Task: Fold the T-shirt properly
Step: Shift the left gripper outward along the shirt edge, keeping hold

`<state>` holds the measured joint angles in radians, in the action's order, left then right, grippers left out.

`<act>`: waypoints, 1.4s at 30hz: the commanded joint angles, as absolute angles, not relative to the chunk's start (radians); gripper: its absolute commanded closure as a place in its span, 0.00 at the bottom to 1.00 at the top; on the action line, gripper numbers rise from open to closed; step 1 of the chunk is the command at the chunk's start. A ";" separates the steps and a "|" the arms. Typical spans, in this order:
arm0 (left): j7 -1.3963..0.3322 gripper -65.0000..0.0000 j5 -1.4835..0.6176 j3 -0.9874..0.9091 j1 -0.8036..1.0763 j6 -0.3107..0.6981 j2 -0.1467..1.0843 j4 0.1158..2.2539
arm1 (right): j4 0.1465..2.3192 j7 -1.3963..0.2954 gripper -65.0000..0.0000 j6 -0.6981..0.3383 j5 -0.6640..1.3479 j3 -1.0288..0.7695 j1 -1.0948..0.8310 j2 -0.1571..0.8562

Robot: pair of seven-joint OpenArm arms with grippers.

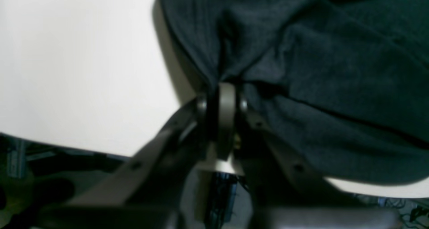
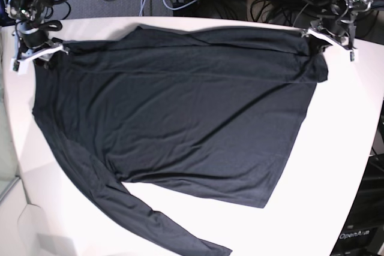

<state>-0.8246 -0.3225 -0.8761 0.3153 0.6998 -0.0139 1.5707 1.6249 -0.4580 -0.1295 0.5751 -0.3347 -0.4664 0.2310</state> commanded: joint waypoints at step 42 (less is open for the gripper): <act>-0.871 0.98 -0.295 -0.875 0.323 0.698 0.007 1.575 | 1.586 -0.440 0.06 -0.216 0.584 -0.522 -0.466 0.077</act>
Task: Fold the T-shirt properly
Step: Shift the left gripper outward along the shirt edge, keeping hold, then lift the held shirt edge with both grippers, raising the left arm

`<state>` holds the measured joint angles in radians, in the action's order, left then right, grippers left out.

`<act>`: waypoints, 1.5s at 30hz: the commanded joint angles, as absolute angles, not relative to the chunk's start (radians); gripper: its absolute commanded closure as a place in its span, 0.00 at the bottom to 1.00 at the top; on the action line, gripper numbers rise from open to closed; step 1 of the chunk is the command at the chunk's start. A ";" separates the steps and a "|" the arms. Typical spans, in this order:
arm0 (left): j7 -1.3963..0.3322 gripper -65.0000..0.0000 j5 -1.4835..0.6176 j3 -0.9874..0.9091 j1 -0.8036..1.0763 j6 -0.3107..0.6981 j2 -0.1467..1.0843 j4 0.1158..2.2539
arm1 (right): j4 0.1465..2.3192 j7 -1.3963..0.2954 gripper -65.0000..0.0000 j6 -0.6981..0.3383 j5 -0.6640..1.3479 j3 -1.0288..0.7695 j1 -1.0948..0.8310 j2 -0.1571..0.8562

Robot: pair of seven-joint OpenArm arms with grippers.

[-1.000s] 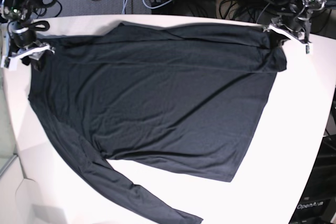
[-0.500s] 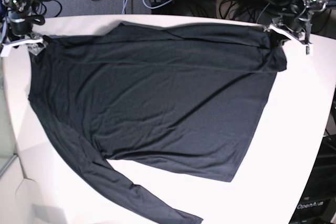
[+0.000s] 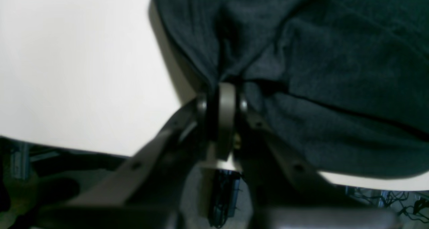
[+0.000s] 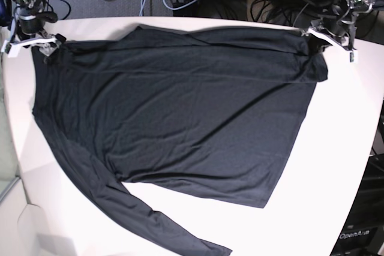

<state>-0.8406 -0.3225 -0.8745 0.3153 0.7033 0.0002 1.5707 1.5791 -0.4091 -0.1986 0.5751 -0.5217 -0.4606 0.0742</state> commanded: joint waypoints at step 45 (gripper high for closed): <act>-0.989 0.98 -0.302 -0.880 0.202 0.698 0.036 1.577 | 1.676 -0.441 1.00 -0.217 0.585 -0.521 -0.429 0.091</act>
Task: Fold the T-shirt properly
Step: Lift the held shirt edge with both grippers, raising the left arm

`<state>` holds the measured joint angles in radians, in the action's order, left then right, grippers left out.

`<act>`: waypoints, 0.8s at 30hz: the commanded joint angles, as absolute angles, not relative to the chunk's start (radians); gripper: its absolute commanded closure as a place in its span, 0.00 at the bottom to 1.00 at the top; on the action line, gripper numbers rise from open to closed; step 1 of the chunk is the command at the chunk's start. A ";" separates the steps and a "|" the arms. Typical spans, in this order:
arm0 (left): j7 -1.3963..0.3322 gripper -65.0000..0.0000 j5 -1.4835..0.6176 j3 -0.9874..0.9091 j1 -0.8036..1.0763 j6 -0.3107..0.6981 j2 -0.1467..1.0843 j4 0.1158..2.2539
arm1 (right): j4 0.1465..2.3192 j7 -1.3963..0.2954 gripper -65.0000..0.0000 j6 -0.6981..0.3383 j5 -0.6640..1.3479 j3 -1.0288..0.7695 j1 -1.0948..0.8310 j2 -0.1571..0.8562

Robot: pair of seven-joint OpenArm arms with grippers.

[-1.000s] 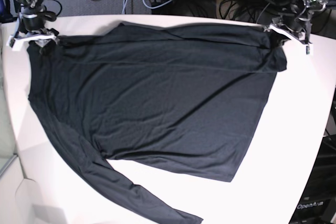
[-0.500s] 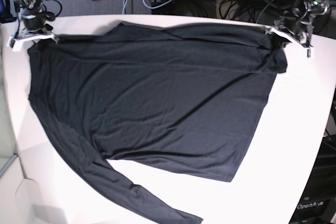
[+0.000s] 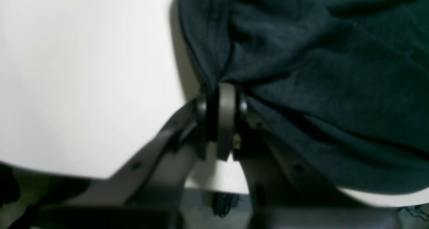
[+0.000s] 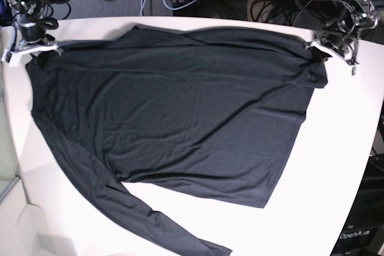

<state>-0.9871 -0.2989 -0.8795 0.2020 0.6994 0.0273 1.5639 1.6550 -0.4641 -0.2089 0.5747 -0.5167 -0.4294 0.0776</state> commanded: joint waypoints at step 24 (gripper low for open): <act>-1.213 0.98 -0.295 -0.954 0.058 0.698 0.038 1.577 | 1.704 -0.443 1.00 -0.217 0.579 -0.516 -0.377 0.093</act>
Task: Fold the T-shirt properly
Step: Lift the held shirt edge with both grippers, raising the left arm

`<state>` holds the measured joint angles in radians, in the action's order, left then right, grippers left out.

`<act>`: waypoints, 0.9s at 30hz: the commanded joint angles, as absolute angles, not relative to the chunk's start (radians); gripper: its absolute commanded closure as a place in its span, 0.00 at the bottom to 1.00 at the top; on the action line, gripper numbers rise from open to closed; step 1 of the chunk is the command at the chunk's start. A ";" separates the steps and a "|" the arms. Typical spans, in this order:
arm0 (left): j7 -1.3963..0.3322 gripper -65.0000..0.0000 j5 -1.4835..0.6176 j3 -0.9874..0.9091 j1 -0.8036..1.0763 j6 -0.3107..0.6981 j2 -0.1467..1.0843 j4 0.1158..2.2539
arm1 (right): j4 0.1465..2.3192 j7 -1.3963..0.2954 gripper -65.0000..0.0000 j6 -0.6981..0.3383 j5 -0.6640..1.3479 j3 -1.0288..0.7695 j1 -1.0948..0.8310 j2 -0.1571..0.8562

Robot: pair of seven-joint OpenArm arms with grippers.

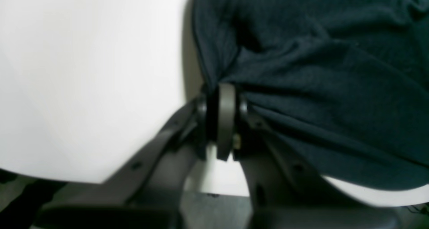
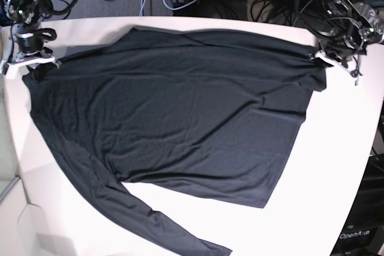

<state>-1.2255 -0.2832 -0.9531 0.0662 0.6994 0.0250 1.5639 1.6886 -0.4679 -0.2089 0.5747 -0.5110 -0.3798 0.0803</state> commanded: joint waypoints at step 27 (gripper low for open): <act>-1.290 0.98 -0.179 -0.952 -0.122 0.698 -0.045 1.670 | 1.699 -0.443 1.00 -0.217 0.578 -0.515 -0.300 0.101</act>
